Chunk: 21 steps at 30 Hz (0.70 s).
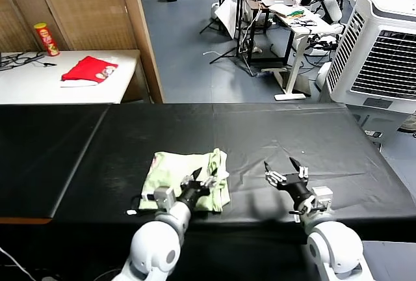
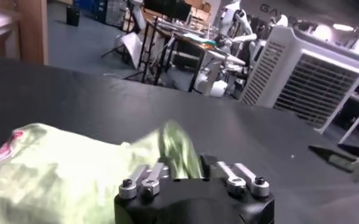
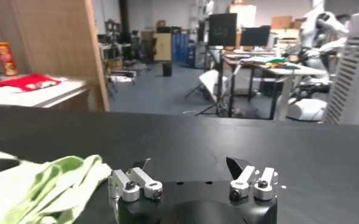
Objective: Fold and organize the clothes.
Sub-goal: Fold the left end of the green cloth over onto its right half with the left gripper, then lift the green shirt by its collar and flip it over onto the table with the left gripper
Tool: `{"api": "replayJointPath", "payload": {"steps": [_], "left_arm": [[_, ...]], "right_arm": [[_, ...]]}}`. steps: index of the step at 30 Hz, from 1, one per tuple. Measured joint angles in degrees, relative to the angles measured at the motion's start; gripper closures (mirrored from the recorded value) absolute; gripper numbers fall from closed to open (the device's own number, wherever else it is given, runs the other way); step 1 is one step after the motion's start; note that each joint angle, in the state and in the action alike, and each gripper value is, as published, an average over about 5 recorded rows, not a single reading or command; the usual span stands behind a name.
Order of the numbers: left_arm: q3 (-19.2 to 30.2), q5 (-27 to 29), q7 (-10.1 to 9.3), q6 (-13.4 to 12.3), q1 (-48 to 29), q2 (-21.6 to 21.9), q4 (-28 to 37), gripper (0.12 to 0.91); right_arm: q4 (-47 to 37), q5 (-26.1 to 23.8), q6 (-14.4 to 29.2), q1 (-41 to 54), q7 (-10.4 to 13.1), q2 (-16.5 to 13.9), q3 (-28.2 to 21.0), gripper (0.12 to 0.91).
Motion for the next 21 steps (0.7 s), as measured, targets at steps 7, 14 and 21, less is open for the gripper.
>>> {"api": "replayJointPath", "payload": {"steps": [7,14,21], "left_arm": [[-4.70,7.58,3.21,-5.96,-0.27,4.33,-1.52,0.233],[-11.22,11.23,3.60,-9.34,1.26,9.61,0.81,0.232],[-15.01,13.40,5.14,-11.69,3.16,9.87,3.73,0.232]], "right_arm": [[-2.46,0.01,-0.11,4.33,-3.71,-1.96,-7.61,0.227],[-7.37,-4.59,0.22,11.04,-3.62,-0.77,-16.83,0.227],[-11.91,-16.13,0.36,12.69,-0.50,0.00,-20.82,0.227]]}}
